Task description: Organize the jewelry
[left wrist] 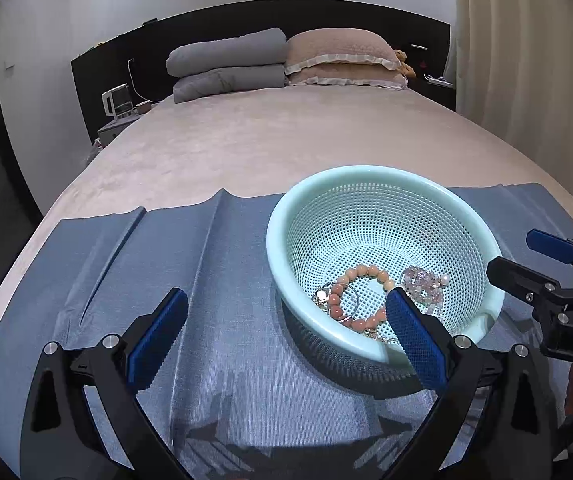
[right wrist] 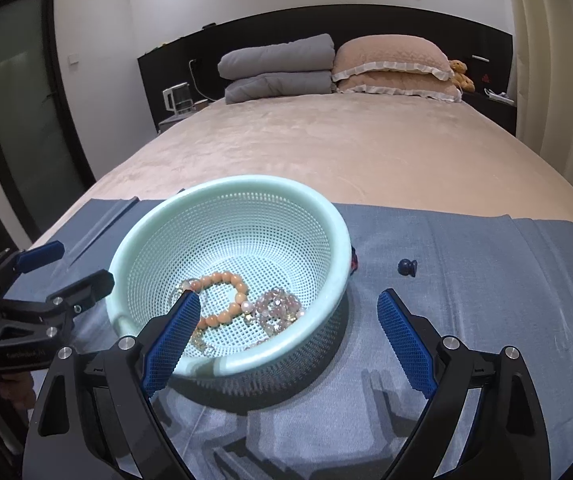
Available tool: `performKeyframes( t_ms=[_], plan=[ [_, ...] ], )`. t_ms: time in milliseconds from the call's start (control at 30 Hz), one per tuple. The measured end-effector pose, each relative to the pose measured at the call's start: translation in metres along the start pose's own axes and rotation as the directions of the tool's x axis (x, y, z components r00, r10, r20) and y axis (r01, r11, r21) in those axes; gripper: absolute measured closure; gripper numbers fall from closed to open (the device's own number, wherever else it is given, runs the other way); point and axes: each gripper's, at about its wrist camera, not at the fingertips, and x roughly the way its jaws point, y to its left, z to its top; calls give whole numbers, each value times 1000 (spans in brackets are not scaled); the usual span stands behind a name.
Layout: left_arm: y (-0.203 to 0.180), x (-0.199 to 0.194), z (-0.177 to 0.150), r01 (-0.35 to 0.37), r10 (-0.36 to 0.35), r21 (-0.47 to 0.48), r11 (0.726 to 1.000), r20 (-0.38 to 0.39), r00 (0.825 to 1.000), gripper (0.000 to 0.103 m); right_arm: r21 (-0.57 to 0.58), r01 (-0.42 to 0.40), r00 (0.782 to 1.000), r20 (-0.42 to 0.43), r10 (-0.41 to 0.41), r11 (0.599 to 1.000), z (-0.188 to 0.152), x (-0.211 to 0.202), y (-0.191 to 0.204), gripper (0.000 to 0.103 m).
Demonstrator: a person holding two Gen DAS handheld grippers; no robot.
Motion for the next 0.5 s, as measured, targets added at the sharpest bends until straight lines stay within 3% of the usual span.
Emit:
performKeyframes(
  t_ms=[233,500],
  plan=[
    [-14,-33,-9,-19,19,45,999,11,1000,6,24,11,1000,4,-11,1000,-16,-35,-3,17],
    [-31,-90,-24,5,-9,80,997,54,999,6,56,10,999,50,-12,998,-29,-85,-2,17]
  ],
)
